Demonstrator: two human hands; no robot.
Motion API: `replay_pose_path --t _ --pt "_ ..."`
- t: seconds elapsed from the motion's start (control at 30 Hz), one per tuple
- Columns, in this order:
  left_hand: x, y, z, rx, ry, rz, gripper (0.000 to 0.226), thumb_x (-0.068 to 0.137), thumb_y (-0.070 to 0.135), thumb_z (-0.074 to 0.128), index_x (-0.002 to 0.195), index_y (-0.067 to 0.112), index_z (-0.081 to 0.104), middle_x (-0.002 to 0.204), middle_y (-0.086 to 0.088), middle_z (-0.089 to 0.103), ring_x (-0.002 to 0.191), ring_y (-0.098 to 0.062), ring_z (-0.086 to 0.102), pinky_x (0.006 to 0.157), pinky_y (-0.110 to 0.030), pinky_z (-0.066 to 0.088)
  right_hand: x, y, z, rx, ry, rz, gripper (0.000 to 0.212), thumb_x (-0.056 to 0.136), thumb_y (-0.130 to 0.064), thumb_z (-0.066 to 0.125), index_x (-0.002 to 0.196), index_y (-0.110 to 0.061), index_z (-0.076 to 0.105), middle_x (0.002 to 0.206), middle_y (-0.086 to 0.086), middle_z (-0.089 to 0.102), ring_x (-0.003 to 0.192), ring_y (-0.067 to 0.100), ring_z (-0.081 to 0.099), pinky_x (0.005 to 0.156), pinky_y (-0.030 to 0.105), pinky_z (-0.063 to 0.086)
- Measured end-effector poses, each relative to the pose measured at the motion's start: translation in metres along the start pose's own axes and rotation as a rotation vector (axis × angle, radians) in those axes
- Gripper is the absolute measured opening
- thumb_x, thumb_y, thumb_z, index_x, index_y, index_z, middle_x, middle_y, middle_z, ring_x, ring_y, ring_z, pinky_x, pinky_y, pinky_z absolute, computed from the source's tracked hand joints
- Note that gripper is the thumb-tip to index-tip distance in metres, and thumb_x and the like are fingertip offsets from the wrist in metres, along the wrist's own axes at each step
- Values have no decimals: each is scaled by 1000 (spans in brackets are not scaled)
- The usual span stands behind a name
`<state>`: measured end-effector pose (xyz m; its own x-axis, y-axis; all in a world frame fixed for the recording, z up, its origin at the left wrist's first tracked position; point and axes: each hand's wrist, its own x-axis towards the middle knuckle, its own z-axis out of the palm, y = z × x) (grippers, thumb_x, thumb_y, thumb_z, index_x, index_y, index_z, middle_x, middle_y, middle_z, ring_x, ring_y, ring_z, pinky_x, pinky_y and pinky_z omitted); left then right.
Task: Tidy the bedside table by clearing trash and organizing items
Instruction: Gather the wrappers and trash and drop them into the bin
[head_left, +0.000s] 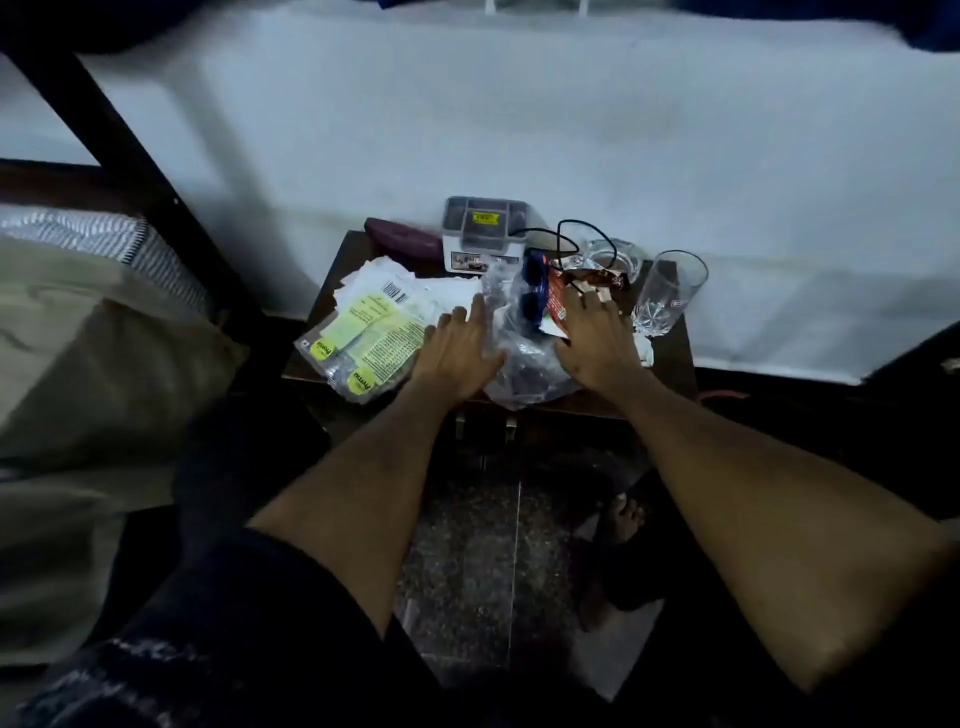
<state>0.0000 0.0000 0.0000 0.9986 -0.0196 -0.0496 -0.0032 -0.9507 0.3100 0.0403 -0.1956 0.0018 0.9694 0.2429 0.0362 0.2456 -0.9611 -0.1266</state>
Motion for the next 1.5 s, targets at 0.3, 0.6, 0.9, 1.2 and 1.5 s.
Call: replay_pose_path --t 0.3,0.6,0.9,1.2,1.5 --pt "1 13 8 -305 112 -138 62 85 4 69 143 -1 46 127 -22 57 113 -39 61 83 -37 44 2 3 4 185 76 1 74 78 14 66 147 -7 48 132 22 55 114 45 61 94 48 52" --pt "13 5 -47 -342 333 -242 36 82 -4 63 118 -5 66 121 -25 69 115 -42 63 91 -43 49 8 0 -30 342 294 28 45 76 9 50 111 -12 68 121 13 64 109 36 65 92 46 56" --pt "19 -3 -106 -364 570 -205 47 79 -5 53 122 1 70 127 -16 70 117 -34 66 101 -39 49 6 -6 -72 517 509 1 27 82 -10 48 102 -13 67 105 8 63 93 25 65 82 42 56" --pt "12 12 -103 -1169 795 -418 38 66 1 55 90 14 81 91 -6 79 82 -19 74 76 -25 60 -3 -27 -96 823 652 -33 14 94 -26 63 94 -15 72 98 1 67 91 10 64 85 28 52" --pt "10 73 -87 -1372 634 -158 50 72 -6 58 116 13 73 105 -21 68 84 -24 68 66 -27 55 -11 -38 -114 1152 397 39 36 90 -56 71 106 -24 69 108 -6 72 97 9 70 87 31 56"
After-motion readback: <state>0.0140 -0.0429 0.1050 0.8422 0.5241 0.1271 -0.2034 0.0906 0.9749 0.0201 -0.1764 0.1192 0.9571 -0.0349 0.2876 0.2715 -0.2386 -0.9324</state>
